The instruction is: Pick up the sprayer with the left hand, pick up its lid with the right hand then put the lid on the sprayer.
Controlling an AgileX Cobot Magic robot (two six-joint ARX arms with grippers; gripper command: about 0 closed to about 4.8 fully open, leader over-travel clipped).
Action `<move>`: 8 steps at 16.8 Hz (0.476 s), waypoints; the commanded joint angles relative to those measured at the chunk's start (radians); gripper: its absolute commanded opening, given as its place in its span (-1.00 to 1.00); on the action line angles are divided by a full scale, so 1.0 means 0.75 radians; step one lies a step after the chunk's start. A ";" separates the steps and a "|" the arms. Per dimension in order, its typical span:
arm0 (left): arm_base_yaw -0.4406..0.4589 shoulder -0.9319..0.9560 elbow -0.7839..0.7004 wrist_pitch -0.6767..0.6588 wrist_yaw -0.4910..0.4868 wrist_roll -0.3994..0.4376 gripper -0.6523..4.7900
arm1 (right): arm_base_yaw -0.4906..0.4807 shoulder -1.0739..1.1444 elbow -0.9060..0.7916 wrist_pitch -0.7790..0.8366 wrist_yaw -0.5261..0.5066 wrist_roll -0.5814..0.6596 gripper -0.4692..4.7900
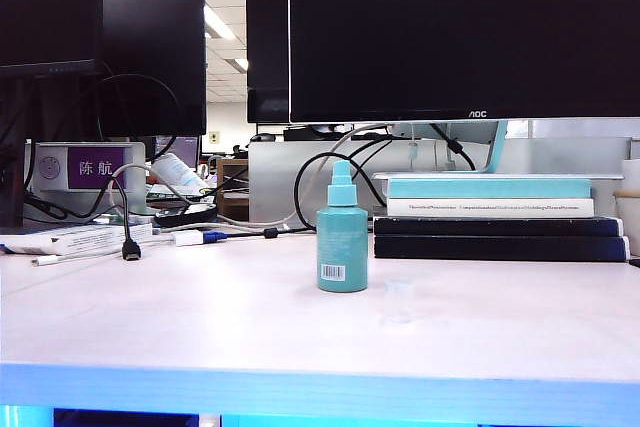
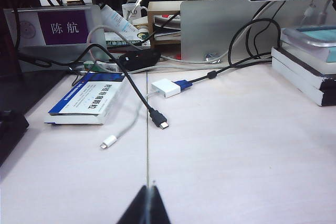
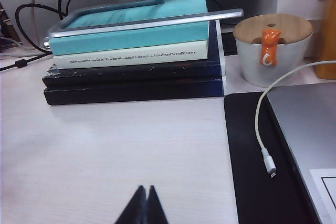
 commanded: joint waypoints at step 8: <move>0.001 0.002 0.065 0.218 0.094 -0.219 -0.78 | 0.002 -0.001 0.031 -0.010 0.091 0.159 -0.83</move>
